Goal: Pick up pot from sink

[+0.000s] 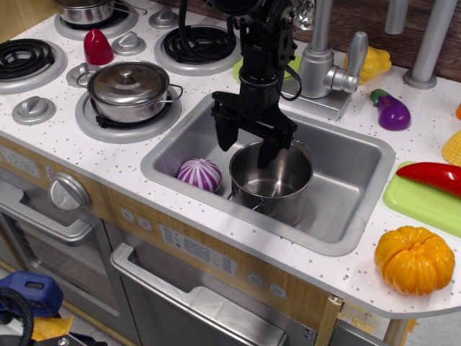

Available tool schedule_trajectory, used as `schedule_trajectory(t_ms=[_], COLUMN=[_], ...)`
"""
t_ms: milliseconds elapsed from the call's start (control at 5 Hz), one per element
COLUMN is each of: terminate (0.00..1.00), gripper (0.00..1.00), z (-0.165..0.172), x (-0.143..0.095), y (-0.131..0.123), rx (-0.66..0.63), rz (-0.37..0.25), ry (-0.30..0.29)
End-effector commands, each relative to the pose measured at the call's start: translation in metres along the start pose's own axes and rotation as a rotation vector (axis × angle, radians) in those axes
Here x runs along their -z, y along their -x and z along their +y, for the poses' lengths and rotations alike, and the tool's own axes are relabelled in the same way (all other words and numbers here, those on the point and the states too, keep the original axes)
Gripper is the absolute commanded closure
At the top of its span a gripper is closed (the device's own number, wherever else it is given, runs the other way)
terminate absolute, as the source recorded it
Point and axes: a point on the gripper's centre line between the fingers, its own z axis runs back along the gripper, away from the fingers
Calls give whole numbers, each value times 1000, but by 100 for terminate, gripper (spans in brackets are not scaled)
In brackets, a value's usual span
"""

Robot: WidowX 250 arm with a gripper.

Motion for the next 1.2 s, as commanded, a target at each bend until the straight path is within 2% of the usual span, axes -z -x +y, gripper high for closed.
schedule_trajectory(t_ms=[0, 400, 600, 800, 1000], terminate=[0, 0, 0, 0, 0], gripper=[100, 100, 100, 100, 100], z=[7, 9, 13, 20, 22], x=[11, 12, -7, -46, -79], y=[-2, -3, -7, -12, -16], rx=[-54, -70, -65, -31, -8], rz=[-80, -86, -56, 8, 42], ry=[67, 90, 55, 15, -10])
